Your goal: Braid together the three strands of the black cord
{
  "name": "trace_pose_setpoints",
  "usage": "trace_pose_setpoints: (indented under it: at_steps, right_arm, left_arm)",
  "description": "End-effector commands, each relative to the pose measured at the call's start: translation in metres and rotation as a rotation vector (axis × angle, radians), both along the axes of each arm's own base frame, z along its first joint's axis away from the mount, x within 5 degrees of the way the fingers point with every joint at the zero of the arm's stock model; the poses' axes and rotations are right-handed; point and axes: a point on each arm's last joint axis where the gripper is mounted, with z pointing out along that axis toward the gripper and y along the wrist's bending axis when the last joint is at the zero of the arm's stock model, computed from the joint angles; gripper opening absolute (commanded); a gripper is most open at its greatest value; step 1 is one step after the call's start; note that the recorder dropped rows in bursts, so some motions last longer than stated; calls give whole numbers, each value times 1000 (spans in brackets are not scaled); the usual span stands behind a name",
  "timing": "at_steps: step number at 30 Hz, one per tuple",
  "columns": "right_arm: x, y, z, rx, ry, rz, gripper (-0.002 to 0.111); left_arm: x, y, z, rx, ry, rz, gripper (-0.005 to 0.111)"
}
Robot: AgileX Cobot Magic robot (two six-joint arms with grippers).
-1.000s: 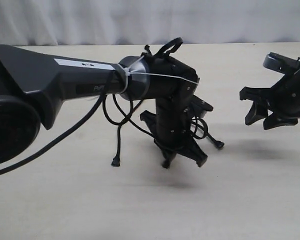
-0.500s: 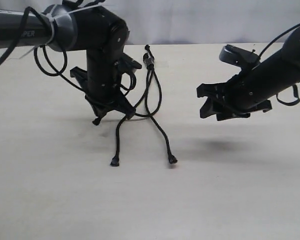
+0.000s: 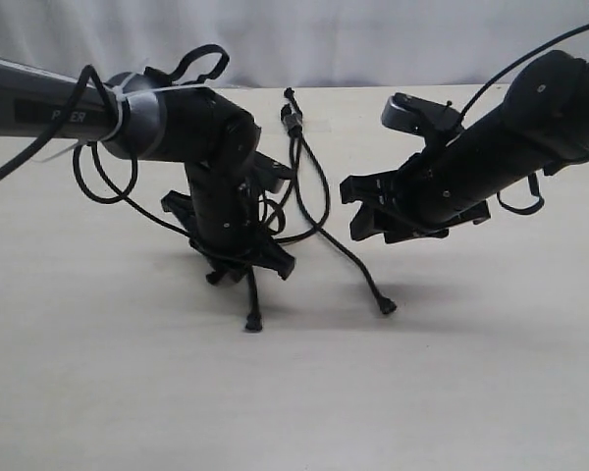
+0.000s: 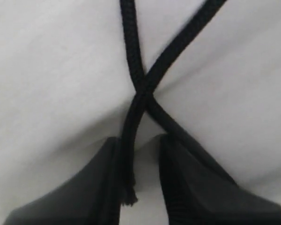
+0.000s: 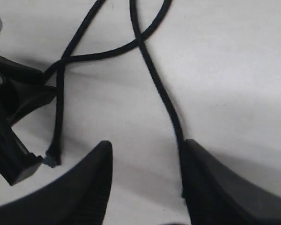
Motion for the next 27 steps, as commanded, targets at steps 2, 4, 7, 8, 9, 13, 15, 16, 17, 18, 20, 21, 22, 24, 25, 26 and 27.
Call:
trace_pose_setpoints:
  at_steps: [2, 4, 7, 8, 9, 13, 15, 16, 17, 18, 20, 21, 22, 24, 25, 26, 27]
  right_arm:
    - [-7, 1, 1, 5, 51, 25, 45]
    - [-8, 1, 1, 1, 56, 30, 45]
    - [-7, 1, 1, -6, 36, 49, 45]
    - [-6, 1, 1, -6, 33, 48, 45]
    - [-6, 0, 0, -7, 31, 46, 45]
    - [-6, 7, -5, -13, 34, 61, 45]
    - [-9, 17, -7, -18, 18, 89, 45]
    - [-10, 25, -9, -22, 9, 106, 45]
    - [-12, 33, -12, -26, -1, 124, 45]
    - [-15, 50, -19, -38, -15, 165, 45]
    - [-16, 63, -28, -75, -20, 211, 45]
    - [-16, 67, -32, -102, -15, 223, 45]
    - [-17, 72, -36, -134, -2, 228, 45]
    - [-18, 80, -43, -202, 0, 240, 45]
    - [-19, 85, -46, -237, -4, 249, 45]
    - [-19, 89, -49, -266, -13, 265, 45]
    - [-20, 94, -51, -280, -17, 275, 45]
  left_arm:
    - [-15, -38, -9, -182, -5, 53, 27]
    - [-16, -38, -3, -187, -6, 54, 27]
    - [-14, -27, 10, -172, 8, 39, 43]
    - [-13, -23, 15, -171, 10, 36, 50]
    - [-12, -20, 20, -172, 4, 37, 56]
    - [-6, 11, 57, -174, -11, 38, 67]
    - [-2, 30, 75, -163, -43, 51, 66]
    - [0, 41, 85, -154, -69, 65, 66]
    - [3, 53, 95, -150, -94, 85, 66]
    - [6, 75, 110, -151, -129, 132, 66]
    - [7, 92, 122, -165, -154, 178, 66]
    - [6, 95, 127, -179, -159, 184, 66]
    - [5, 98, 131, -196, -160, 183, 66]
    - [3, 99, 138, -248, -151, 172, 66]
    - [2, 98, 140, -270, -146, 168, 66]
    - [1, 98, 142, -283, -148, 168, 66]
    - [1, 98, 143, -287, -150, 167, 66]
